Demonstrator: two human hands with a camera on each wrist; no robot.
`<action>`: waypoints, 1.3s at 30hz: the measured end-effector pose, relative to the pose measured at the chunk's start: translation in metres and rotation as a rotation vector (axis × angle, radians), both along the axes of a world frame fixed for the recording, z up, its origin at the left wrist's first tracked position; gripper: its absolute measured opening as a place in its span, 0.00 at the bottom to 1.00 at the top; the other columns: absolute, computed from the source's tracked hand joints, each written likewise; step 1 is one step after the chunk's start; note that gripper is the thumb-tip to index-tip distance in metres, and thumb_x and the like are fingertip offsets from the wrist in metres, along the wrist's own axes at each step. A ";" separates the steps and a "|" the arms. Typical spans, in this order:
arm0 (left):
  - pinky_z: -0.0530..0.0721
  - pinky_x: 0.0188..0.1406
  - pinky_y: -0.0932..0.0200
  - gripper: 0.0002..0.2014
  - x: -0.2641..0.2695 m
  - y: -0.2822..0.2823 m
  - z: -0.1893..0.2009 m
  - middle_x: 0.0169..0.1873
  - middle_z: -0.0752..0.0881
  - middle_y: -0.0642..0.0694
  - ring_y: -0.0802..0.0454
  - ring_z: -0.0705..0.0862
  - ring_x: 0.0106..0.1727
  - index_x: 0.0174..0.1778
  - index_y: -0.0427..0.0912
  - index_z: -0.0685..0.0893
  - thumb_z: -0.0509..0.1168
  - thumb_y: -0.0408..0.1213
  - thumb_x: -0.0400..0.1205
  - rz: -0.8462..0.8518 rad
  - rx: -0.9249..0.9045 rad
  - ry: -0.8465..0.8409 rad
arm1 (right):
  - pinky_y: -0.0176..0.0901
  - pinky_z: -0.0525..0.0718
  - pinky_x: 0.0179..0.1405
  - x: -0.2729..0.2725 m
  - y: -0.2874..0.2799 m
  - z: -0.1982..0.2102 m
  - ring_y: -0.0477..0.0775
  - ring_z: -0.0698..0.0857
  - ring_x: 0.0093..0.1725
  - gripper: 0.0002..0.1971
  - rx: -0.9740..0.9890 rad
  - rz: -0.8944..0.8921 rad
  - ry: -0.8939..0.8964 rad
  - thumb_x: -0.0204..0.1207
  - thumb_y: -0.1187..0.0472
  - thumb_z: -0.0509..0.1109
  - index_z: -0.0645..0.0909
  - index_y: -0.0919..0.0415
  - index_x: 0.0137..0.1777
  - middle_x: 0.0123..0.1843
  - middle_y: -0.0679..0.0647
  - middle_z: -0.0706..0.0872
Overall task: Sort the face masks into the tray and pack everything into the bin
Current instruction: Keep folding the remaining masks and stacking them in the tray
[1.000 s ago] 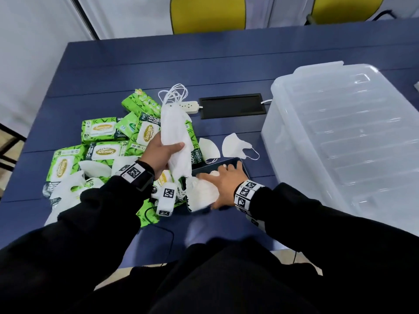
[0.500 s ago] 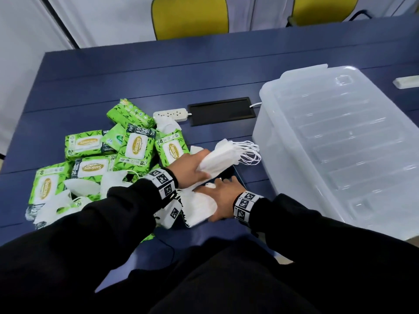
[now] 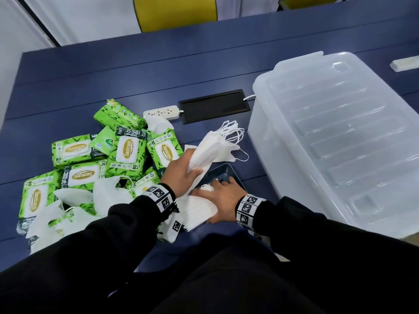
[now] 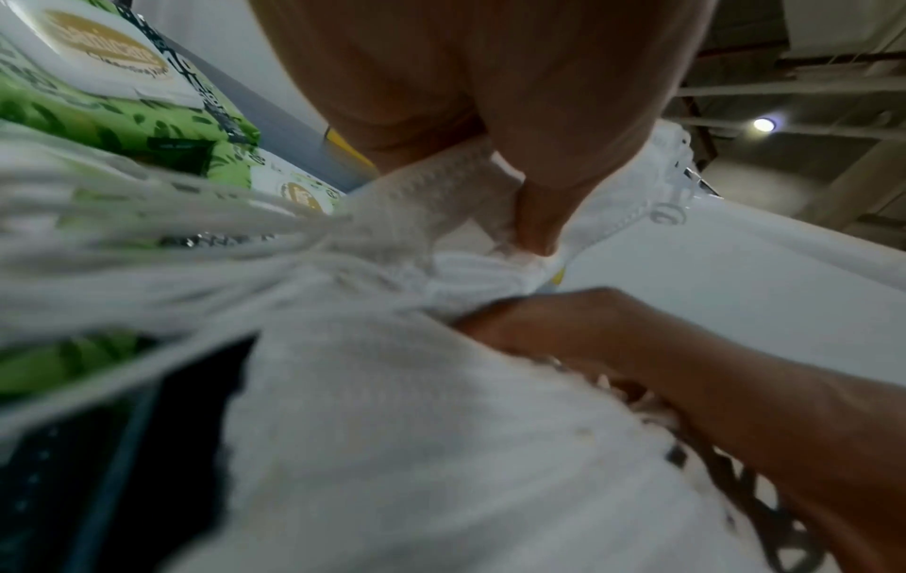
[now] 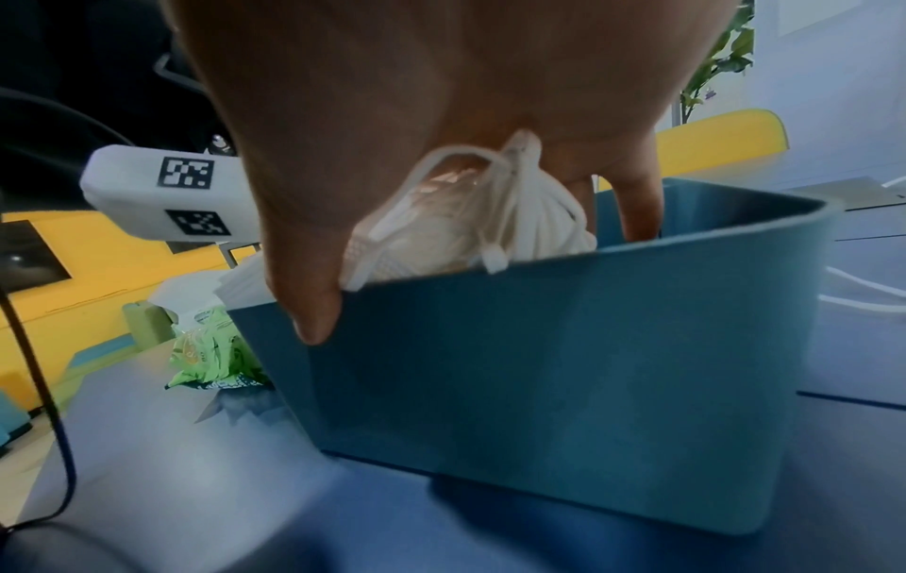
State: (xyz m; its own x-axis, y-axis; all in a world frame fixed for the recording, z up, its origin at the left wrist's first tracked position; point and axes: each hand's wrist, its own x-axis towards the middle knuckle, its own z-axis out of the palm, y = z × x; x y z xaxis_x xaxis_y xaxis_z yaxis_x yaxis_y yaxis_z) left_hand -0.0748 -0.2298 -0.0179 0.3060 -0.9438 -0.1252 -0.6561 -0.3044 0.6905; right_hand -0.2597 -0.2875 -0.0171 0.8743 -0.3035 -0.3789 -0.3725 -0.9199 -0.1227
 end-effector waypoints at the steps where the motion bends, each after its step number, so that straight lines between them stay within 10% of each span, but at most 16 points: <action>1: 0.74 0.45 0.58 0.25 -0.004 0.000 -0.001 0.52 0.90 0.41 0.39 0.87 0.52 0.76 0.47 0.74 0.73 0.42 0.84 0.009 -0.026 0.007 | 0.63 0.70 0.66 -0.001 0.000 -0.002 0.68 0.83 0.59 0.50 -0.002 0.000 -0.005 0.61 0.25 0.71 0.51 0.26 0.83 0.61 0.62 0.82; 10: 0.78 0.47 0.79 0.23 -0.030 -0.007 0.006 0.54 0.88 0.56 0.61 0.88 0.50 0.74 0.48 0.74 0.73 0.40 0.85 0.165 -0.165 0.286 | 0.66 0.72 0.65 -0.004 0.001 -0.008 0.67 0.84 0.56 0.41 -0.004 0.036 -0.015 0.68 0.26 0.68 0.58 0.29 0.81 0.62 0.62 0.84; 18: 0.77 0.52 0.61 0.23 -0.025 0.014 -0.015 0.54 0.86 0.54 0.49 0.85 0.53 0.72 0.60 0.73 0.72 0.39 0.84 -0.218 -0.105 -0.045 | 0.67 0.77 0.66 -0.008 0.007 -0.008 0.71 0.82 0.63 0.36 0.035 -0.004 -0.009 0.69 0.32 0.71 0.69 0.38 0.77 0.70 0.66 0.80; 22: 0.82 0.56 0.45 0.25 -0.019 0.015 -0.017 0.57 0.87 0.39 0.37 0.84 0.56 0.74 0.51 0.75 0.72 0.41 0.82 -0.221 0.016 -0.268 | 0.70 0.74 0.67 -0.010 0.009 -0.011 0.71 0.82 0.61 0.39 0.002 -0.001 -0.013 0.67 0.31 0.71 0.66 0.36 0.78 0.69 0.65 0.80; 39: 0.77 0.67 0.43 0.29 -0.008 -0.001 -0.026 0.66 0.76 0.45 0.42 0.76 0.66 0.80 0.48 0.70 0.68 0.40 0.82 -0.336 0.181 -0.306 | 0.73 0.69 0.71 -0.024 0.009 -0.031 0.68 0.81 0.61 0.47 -0.073 0.032 -0.122 0.70 0.25 0.67 0.50 0.32 0.86 0.70 0.65 0.77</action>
State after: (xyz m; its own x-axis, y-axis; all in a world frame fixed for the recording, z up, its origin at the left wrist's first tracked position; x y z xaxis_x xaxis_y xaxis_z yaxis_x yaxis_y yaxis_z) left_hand -0.0829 -0.2310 -0.0438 0.0369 -0.9680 -0.2483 -0.9034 -0.1385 0.4057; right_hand -0.2840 -0.2786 -0.0481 0.9220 -0.2979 -0.2474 -0.3296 -0.9390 -0.0977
